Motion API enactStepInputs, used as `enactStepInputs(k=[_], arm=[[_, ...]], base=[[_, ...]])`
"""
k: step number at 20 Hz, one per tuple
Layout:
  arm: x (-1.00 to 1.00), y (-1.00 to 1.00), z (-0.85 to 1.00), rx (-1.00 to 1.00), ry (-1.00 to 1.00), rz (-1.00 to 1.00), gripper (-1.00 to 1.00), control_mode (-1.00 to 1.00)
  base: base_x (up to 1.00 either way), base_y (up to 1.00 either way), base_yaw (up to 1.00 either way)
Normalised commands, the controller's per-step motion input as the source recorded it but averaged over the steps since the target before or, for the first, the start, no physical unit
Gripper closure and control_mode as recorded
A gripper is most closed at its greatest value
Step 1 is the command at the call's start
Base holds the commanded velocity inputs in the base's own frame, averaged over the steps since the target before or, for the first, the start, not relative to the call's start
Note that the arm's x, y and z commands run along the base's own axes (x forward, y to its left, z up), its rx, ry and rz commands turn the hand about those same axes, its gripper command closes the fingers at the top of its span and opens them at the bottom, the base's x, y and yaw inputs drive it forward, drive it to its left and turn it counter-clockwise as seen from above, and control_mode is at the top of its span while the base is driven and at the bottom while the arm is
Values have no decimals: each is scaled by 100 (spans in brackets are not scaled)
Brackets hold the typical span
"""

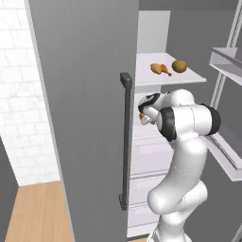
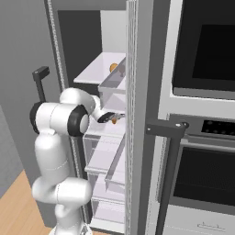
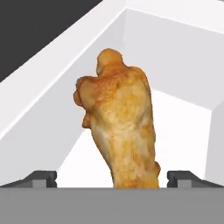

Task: Place one potato and one chicken drumstick in each tupperware on the nearby counter, to pack two identical lunches.

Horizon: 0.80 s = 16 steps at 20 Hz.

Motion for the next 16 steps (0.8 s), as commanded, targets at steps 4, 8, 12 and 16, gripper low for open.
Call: enactStepInputs(k=[4,8,12,16], arm=[[56,-1,-30,-2,0,5,-100,-100],[53,0,-38,-4,0,4,-100,-100],[45,1,-54,-7,0,5,100,-100],[-2,23,-51,-13,-2,2,100,-100]], base=[[0,0,0],[0,0,0],[0,0,0],[0,0,0]])
